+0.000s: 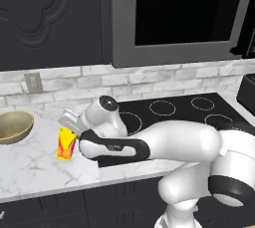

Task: Pick the cup and bowl from the counter and place them on the counter next to the sink.

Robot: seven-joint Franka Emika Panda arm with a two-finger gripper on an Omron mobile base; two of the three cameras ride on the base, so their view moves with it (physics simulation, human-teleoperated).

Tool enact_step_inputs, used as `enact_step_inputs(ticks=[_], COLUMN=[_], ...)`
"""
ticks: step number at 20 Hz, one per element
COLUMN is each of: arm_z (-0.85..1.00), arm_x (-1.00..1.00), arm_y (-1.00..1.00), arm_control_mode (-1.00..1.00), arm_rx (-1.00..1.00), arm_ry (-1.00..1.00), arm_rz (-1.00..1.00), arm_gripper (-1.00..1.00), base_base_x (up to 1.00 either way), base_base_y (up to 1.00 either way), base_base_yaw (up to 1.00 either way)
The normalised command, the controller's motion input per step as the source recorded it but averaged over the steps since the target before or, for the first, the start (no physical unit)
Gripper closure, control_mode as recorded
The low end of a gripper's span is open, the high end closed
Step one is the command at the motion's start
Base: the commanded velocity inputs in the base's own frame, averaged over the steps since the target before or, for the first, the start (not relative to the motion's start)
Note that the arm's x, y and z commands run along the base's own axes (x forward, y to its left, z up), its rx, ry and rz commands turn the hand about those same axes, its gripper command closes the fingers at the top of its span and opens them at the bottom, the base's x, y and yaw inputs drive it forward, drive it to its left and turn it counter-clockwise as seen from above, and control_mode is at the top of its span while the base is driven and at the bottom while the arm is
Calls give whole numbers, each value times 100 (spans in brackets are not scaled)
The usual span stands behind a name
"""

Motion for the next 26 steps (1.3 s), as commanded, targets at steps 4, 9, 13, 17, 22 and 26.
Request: enact_step_inputs(ticks=[4, 9, 13, 17, 22, 26], arm_z=[76, 40, 16, 1, 0, 0], arm_x=[-1, -11, -4, 16, 7, 2], arm_y=[-54, -48, -21, -12, -22, -41], arm_control_mode=[-100, -100, -100, -100, -100, -100], arm_rx=[0, 0, -6, -11, -11, -2], arm_ry=[18, 3, -1, -1, -2, -6], arm_rz=[0, 0, 4, 10, 15, 20], arm_gripper=[100, 100, 100, 100, 100, 100], base_base_x=[0, 0, 0, 0, 0, 0], base_base_y=[0, 0, 0, 0, 0, 0], base_base_yaw=[0, 0, 0, 0, 0, 0])
